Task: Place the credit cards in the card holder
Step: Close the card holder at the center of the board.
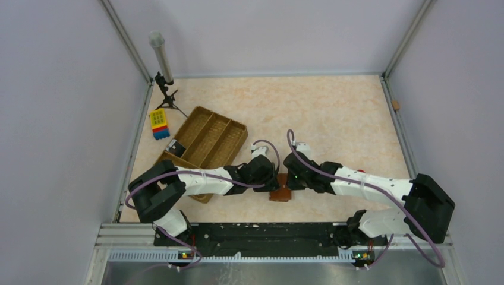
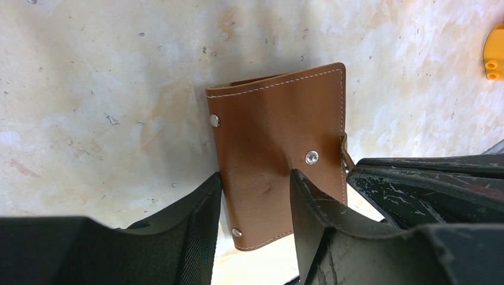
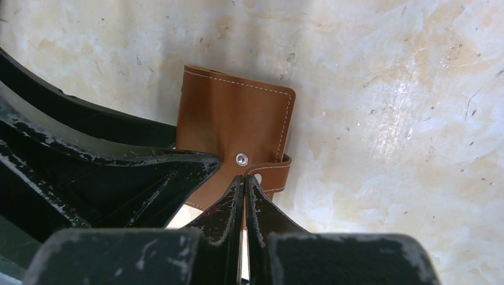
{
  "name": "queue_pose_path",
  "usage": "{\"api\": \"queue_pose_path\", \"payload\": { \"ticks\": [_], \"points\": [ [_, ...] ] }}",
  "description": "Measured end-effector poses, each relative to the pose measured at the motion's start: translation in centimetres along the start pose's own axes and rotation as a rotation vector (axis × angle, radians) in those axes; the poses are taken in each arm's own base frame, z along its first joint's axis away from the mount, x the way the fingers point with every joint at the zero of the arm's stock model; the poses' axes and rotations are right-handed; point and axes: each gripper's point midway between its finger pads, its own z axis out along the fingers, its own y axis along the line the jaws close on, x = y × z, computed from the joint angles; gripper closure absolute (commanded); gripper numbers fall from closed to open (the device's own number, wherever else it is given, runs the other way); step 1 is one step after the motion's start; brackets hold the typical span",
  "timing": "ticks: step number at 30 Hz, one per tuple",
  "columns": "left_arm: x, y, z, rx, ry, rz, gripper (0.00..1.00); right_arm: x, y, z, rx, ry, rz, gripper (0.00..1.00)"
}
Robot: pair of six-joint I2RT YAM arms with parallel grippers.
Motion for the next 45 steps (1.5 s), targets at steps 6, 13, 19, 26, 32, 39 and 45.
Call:
{"api": "queue_pose_path", "payload": {
  "ticks": [6, 13, 19, 26, 32, 39, 45],
  "points": [
    [0.0, 0.0, 0.0, 0.000, 0.000, 0.001, 0.51, -0.4, 0.5, 0.2, -0.044, -0.045, 0.039, 1.00],
    [0.0, 0.0, 0.0, 0.000, 0.000, 0.001, 0.52, -0.7, 1.1, 1.1, -0.054, -0.057, 0.046, 1.00],
    [0.0, 0.1, 0.0, -0.005, -0.001, 0.004, 0.56, -0.6, 1.2, 1.7, -0.054, -0.055, 0.045, 1.00],
    [0.0, 0.3, 0.0, -0.010, -0.002, 0.006, 0.57, -0.3, 1.1, 2.1, -0.054, -0.053, 0.047, 1.00],
    [0.0, 0.3, 0.0, -0.011, -0.002, 0.006, 0.57, -0.3, 1.2, 2.3, -0.057, -0.055, 0.055, 1.00],
    [0.0, 0.3, 0.0, -0.011, -0.001, 0.009, 0.57, -0.1, 1.1, 2.6, -0.057, -0.055, 0.067, 1.00],
    [0.0, 0.3, 0.0, -0.011, -0.001, 0.009, 0.57, 0.1, 1.0, 2.9, -0.056, -0.057, 0.084, 1.00]
  ]
}}
